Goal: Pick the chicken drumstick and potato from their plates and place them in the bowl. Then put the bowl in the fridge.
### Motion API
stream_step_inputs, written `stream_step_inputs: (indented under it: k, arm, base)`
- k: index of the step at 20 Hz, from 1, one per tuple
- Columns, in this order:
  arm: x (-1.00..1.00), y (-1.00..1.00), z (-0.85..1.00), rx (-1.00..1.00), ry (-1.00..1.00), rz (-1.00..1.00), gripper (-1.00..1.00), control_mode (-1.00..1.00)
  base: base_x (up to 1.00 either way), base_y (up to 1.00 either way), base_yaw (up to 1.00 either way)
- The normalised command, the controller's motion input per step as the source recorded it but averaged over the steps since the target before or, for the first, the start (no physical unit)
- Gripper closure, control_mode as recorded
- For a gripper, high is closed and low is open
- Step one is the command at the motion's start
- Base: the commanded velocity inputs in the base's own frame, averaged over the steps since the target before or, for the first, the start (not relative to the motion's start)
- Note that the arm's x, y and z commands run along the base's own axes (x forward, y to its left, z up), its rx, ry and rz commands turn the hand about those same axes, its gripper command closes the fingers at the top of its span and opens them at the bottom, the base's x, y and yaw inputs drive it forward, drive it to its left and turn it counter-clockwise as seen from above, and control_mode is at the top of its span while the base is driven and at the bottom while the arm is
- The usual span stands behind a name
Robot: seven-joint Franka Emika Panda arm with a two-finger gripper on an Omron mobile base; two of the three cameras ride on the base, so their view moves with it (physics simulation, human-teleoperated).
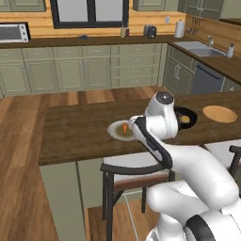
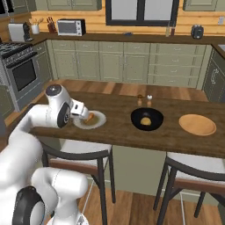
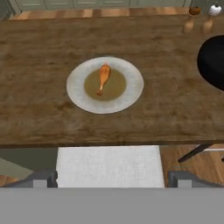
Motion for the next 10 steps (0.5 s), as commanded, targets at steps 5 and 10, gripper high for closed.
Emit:
stream_step_inputs:
  k: [5, 10]
  arm:
    - [1.0, 0.21, -0.32, 0.0, 0.26, 0.0, -1.0, -1.0]
    - [0.86, 0.04, -0.44, -0.02, 0.19, 0.0, -1.0, -1.0]
  base:
    - [0.0, 0.0, 0.0]
    - [0.0, 0.0, 0.0]
